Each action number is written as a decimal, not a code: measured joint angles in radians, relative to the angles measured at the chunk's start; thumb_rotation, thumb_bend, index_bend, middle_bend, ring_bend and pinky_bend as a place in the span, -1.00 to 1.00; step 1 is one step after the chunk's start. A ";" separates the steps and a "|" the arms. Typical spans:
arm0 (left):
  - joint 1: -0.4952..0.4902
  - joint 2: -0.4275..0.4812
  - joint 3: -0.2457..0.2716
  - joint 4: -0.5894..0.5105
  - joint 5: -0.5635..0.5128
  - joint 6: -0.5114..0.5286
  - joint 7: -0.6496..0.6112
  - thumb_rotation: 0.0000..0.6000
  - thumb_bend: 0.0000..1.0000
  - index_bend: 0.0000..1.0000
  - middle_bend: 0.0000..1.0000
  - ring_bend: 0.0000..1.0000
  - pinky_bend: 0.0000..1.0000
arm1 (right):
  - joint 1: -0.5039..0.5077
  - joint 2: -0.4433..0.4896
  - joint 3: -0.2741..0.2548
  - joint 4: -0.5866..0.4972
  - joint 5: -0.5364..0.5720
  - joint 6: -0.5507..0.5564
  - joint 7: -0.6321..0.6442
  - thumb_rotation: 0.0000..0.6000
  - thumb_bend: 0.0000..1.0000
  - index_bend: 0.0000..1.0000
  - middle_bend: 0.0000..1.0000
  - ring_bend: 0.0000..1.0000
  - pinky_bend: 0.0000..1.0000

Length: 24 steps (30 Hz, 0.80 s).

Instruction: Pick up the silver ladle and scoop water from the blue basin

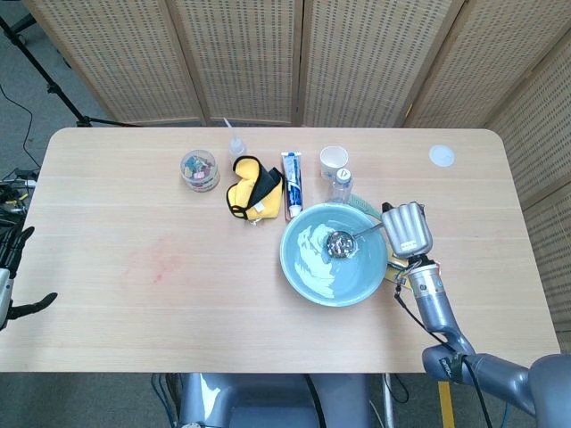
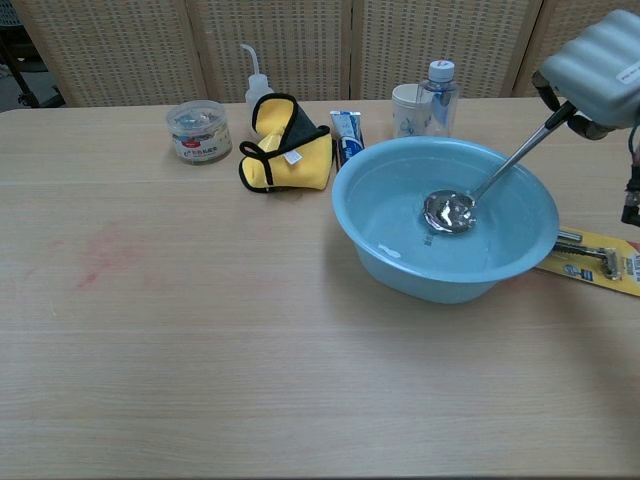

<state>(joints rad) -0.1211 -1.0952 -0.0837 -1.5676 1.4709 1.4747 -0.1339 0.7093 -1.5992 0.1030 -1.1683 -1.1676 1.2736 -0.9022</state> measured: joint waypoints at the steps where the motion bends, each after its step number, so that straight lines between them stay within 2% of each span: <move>1: 0.000 0.000 0.000 0.000 -0.001 0.000 0.001 1.00 -1.00 -1.00 -1.00 -1.00 -0.88 | -0.002 0.004 -0.001 -0.006 0.000 -0.004 -0.005 1.00 0.96 0.61 1.00 0.85 1.00; 14: -0.002 -0.004 0.002 -0.001 0.000 -0.003 0.012 1.00 -1.00 -1.00 -1.00 -1.00 -0.88 | -0.026 0.070 -0.005 -0.136 0.036 -0.056 -0.089 1.00 0.98 0.61 1.00 0.85 1.00; 24: -0.004 -0.006 0.003 -0.003 -0.002 -0.008 0.020 1.00 -1.00 -1.00 -1.00 -1.00 -0.88 | -0.043 0.134 0.017 -0.281 0.134 -0.113 -0.077 1.00 1.00 0.62 1.00 0.85 1.00</move>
<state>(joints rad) -0.1256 -1.1012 -0.0804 -1.5707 1.4686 1.4665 -0.1138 0.6662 -1.4650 0.1203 -1.4495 -1.0334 1.1607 -0.9797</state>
